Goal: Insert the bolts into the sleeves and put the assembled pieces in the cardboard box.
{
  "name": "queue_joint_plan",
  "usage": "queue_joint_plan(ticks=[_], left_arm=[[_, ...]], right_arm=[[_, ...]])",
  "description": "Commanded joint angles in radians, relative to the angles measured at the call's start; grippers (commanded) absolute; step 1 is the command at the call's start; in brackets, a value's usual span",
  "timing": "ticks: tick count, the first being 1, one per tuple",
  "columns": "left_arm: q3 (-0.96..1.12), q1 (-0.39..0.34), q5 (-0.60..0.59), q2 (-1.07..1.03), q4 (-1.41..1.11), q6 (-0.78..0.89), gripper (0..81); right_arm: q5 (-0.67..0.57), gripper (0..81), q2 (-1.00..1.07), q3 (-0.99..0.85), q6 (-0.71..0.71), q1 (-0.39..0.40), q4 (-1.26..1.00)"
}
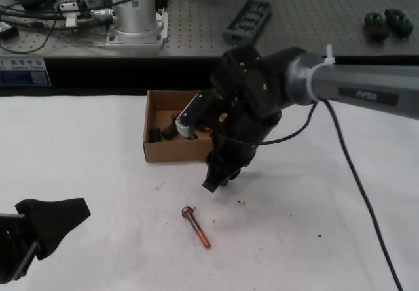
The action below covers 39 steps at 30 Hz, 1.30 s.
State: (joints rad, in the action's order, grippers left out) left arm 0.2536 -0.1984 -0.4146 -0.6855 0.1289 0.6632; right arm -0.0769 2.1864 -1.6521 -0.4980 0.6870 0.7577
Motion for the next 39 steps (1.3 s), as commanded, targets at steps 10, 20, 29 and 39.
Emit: queue_joint_plan(ticks=[10,20,29,39], left_arm=[[0.01,0.002,-0.067,-0.003,0.012,0.019,40.1],[0.013,0.002,-0.098,-0.003,0.012,0.033,40.1],[0.013,0.002,-0.097,-0.003,0.009,0.042,40.1],[0.016,-0.003,0.037,-0.022,-0.027,0.129,33.0]], right_arm=[[0.033,25.6,0.076,-0.04,-0.088,0.0,0.155],[0.17,17.8,0.074,-0.043,-0.179,-0.016,0.259],[0.157,7.6,0.061,-0.043,-0.098,-0.018,0.219],[-0.182,4.3,-0.149,0.01,0.06,-0.084,0.225]])
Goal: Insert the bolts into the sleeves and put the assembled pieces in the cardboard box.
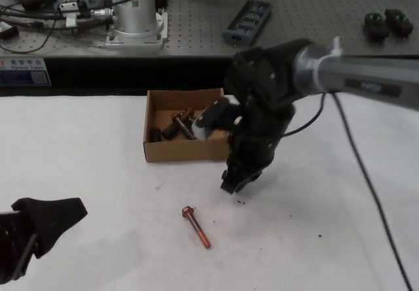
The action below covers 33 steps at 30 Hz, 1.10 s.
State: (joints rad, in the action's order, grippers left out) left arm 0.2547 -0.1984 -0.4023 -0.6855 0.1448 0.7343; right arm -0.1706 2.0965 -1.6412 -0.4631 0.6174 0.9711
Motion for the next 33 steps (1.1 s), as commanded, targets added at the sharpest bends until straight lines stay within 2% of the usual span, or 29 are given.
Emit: queue_joint_plan(ticks=[1,4,6,10,15,18,21,27,33], left_arm=[[0.018,-0.009,0.026,-0.041,-0.068,0.06,32.0],[0.061,-0.051,0.035,-0.14,-0.114,0.06,32.0],[0.115,-0.099,0.085,-0.244,-0.117,0.06,32.0],[0.223,-0.221,0.214,-0.465,-0.117,0.127,32.0],[0.369,-0.357,0.219,-0.706,-0.085,0.325,32.0],[0.473,-0.417,0.244,-0.816,0.008,0.345,32.0],[0.573,-0.441,0.281,-0.898,0.169,0.334,32.0],[0.741,-0.442,0.333,-1.015,0.451,0.26,32.0],[0.838,-0.439,0.369,-1.104,0.514,0.26,32.0]], right_arm=[[-0.12,4.3,-0.1,0.039,0.056,-0.027,0.007],[-0.188,4.3,-0.24,0.198,0.141,-0.056,-0.058],[-0.203,4.3,-0.343,0.344,0.211,-0.069,-0.155],[-0.133,4.3,-0.572,0.572,0.369,-0.069,-0.363],[-0.085,4.3,-0.798,0.717,0.549,-0.069,-0.41],[-0.056,4.3,-0.898,0.766,0.605,-0.069,-0.41],[-0.048,4.3,-0.98,0.801,0.605,-0.069,-0.41],[-0.048,4.3,-1.062,0.815,0.631,-0.069,-0.367],[-0.056,4.3,-1.096,0.822,0.633,-0.069,-0.325]])
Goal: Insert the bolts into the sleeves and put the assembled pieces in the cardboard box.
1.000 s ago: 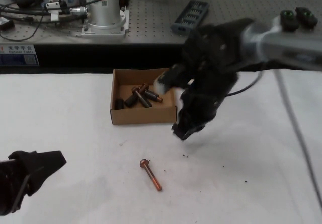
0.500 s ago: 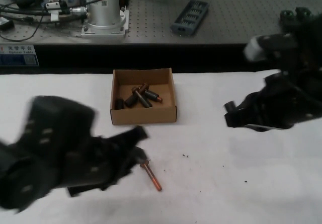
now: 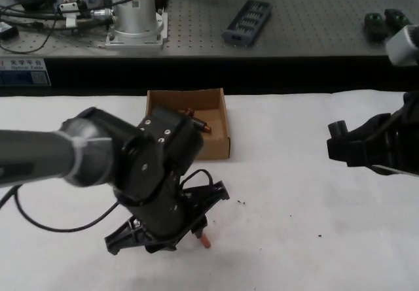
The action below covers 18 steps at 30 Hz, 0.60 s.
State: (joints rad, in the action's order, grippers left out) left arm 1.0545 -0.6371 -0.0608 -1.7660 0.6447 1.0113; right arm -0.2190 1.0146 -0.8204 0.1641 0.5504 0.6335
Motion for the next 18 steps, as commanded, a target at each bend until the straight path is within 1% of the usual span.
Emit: queue_joint_plan(ticks=[1,4,9,18], left_arm=[[0.054,0.0,0.027,-0.039,0.015,-0.015,32.0],[0.101,0.0,0.027,-0.081,0.056,0.022,32.0],[0.154,0.0,0.027,-0.13,0.068,0.026,32.0],[0.161,0.008,0.018,-0.167,0.096,0.025,31.6]], right_arm=[[-0.016,4.3,-0.016,0.005,0.006,-0.002,0.023],[-0.023,4.3,-0.016,0.028,0.007,-0.002,0.027],[-0.023,4.3,-0.016,0.079,0.007,-0.002,0.027],[-0.023,4.3,-0.051,0.088,0.007,-0.002,0.033]])
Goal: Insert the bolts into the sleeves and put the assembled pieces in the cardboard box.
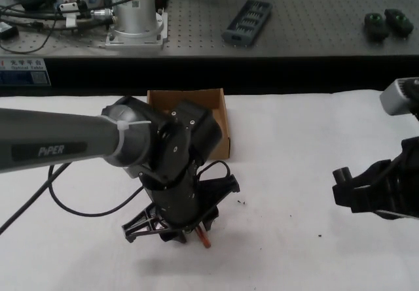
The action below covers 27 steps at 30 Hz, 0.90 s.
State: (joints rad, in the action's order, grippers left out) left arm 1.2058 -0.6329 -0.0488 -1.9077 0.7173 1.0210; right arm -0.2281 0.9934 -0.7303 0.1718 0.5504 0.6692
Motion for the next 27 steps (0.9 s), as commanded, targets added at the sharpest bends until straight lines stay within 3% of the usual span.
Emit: queue_joint_plan(ticks=[1,6,17,24,27], left_arm=[[0.013,0.004,0.006,-0.03,0.032,0.015,30.7],[0.019,0.01,-0.033,-0.053,0.054,0.019,23.9],[0.019,0.031,-0.024,-0.057,0.126,0.019,23.5],[0.019,0.033,-0.015,-0.057,0.157,0.019,2.9],[0.019,0.033,-0.015,-0.057,0.157,0.019,0.3]], right_arm=[[-0.014,4.3,-0.043,-0.002,0.0,-0.002,-0.003],[-0.003,4.3,-0.128,-0.002,-0.01,-0.002,0.002],[0.116,4.3,-0.305,-0.002,-0.015,-0.002,0.02],[0.124,4.3,-0.307,-0.002,-0.015,-0.002,0.024],[0.124,4.3,-0.307,-0.002,-0.015,-0.002,0.024]])
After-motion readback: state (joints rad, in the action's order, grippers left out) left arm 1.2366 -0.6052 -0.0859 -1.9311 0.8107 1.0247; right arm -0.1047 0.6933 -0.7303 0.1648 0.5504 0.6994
